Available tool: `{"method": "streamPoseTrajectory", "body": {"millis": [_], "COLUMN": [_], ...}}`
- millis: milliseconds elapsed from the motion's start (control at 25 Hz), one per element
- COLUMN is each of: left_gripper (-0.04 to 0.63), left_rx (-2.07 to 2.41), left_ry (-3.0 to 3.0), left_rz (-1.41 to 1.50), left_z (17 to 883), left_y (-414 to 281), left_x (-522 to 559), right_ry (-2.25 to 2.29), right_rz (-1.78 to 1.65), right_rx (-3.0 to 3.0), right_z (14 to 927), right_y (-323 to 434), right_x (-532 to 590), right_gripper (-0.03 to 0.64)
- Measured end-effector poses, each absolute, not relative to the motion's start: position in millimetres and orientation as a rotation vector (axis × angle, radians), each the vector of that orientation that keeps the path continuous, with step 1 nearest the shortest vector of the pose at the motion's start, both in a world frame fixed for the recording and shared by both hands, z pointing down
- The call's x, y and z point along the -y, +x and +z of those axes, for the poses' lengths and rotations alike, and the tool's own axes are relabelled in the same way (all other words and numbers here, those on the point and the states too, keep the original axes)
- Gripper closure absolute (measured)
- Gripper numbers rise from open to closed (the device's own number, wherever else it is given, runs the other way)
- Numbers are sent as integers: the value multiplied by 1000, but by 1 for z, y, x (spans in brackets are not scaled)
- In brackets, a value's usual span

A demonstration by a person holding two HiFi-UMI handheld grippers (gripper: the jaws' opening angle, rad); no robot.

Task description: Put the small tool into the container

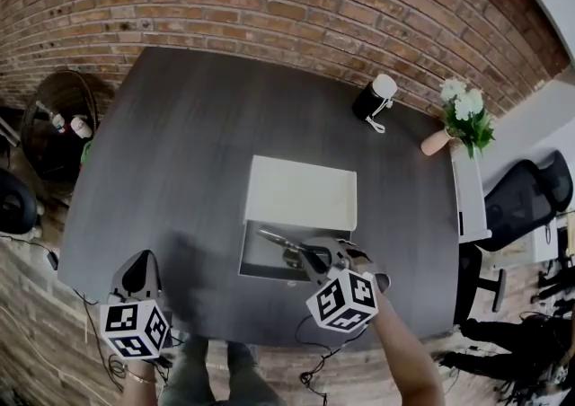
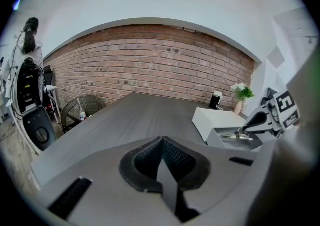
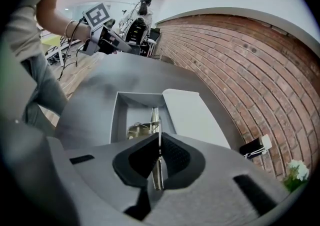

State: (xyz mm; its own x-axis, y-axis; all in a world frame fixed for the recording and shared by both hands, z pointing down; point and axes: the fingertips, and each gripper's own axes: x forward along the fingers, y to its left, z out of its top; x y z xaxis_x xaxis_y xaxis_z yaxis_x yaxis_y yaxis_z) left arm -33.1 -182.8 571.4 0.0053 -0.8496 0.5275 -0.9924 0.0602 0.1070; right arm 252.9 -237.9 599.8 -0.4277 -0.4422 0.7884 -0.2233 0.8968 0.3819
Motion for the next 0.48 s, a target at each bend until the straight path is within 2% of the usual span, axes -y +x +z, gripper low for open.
{"method": "streamPoseTrajectory", "body": {"millis": [480], "left_gripper": [597], "left_rx": [1887], "left_ry": [1823], "left_rz": [425], "left_z": [580], "left_y": [-30], "left_x": [179], "right_ry": [476], "right_rz": [-364], "right_rx": [1984], "right_z": [614], "right_y": [254], "right_x": [251], "right_gripper": [607]}}
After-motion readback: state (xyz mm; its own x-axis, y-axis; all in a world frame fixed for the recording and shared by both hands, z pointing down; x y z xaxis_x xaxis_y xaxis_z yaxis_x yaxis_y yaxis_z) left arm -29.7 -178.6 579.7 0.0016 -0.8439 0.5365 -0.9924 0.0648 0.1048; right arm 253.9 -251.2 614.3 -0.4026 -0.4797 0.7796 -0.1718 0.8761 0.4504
